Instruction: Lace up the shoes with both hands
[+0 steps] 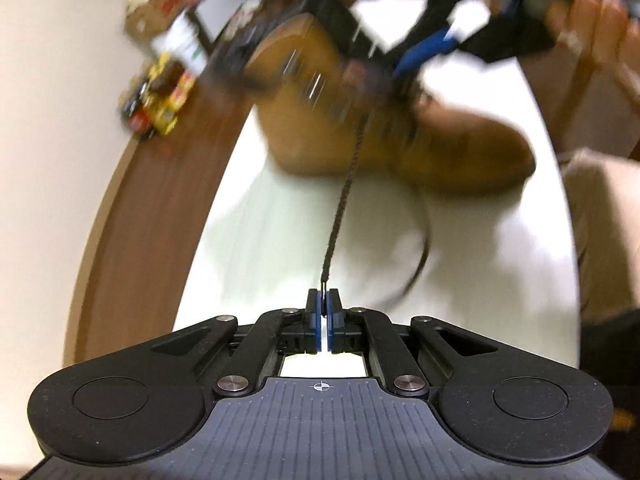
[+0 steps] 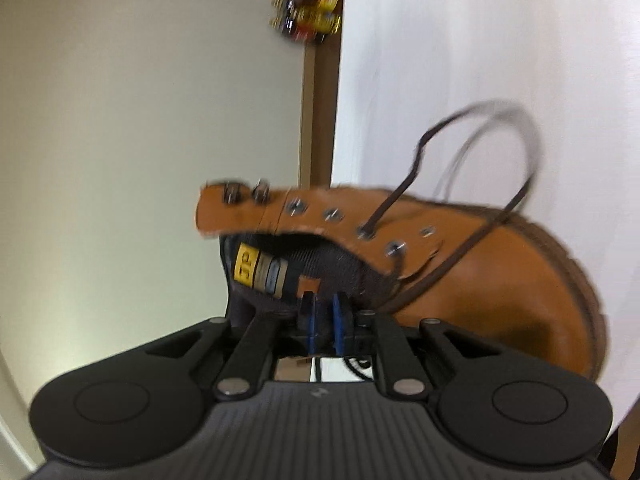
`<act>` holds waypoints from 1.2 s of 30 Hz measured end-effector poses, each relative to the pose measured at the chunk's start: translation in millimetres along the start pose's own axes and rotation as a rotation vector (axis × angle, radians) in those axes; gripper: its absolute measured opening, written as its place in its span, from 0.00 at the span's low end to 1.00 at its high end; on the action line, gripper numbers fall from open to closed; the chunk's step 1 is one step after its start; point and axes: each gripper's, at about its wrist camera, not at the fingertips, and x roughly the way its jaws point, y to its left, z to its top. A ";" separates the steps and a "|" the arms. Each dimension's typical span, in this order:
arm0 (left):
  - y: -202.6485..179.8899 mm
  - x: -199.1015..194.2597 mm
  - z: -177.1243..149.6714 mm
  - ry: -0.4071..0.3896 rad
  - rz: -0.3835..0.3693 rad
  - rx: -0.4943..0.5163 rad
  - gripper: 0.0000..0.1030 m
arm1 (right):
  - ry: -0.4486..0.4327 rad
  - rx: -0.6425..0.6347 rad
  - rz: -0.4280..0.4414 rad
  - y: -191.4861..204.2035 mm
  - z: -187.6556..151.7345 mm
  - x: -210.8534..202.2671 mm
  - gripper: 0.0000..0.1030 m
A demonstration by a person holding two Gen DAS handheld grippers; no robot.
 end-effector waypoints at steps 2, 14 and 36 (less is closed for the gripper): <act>10.7 1.6 -23.4 0.078 0.052 0.009 0.02 | -0.022 0.004 -0.022 -4.9 -4.9 -7.4 0.12; 66.7 30.2 -94.9 0.302 0.170 0.083 0.02 | -0.139 0.076 -0.060 -22.9 -53.0 -17.9 0.12; 134.3 44.4 -96.2 0.381 0.330 -0.042 0.02 | -0.184 0.081 -0.034 -21.7 -38.8 -45.8 0.13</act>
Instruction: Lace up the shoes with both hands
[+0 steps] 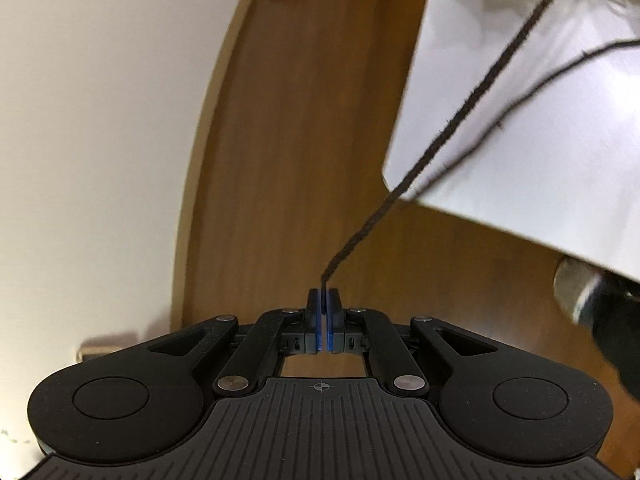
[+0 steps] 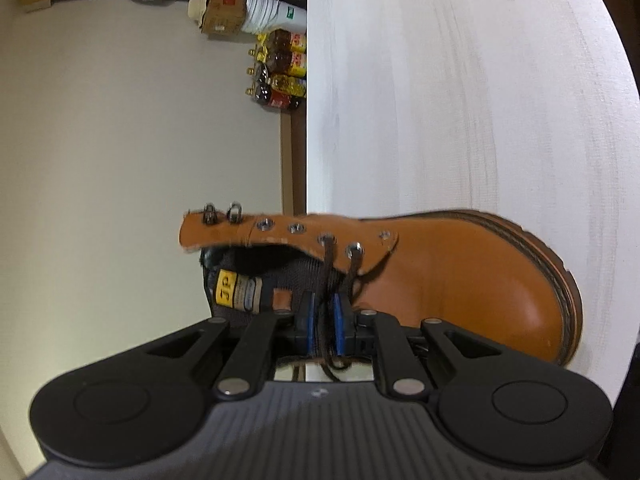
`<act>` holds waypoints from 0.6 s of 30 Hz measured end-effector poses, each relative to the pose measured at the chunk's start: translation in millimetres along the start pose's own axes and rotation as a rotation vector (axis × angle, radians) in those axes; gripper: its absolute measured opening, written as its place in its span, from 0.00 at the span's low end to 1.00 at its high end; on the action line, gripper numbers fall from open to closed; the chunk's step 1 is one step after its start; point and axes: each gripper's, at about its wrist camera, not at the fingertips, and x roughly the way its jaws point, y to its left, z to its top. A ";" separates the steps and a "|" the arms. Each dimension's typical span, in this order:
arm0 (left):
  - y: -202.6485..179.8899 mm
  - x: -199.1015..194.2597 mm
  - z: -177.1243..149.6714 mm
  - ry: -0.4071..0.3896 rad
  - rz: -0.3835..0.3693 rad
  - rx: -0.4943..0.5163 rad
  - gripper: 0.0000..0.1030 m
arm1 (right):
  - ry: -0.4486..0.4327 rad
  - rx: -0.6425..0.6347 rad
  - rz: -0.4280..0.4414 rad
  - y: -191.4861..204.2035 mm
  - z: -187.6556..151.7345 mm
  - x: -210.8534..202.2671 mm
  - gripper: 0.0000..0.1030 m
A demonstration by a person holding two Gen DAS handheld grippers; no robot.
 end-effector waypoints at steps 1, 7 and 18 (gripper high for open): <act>2.8 3.7 5.5 -0.012 0.003 0.007 0.02 | 0.002 0.001 0.000 0.6 -3.6 -1.8 0.13; 25.4 31.3 33.8 -0.092 -0.027 0.038 0.07 | 0.083 -0.034 0.011 8.1 -62.6 3.9 0.14; 14.0 17.6 4.6 -0.421 -0.442 0.305 0.20 | 0.092 0.080 -0.028 11.3 -179.2 72.6 0.15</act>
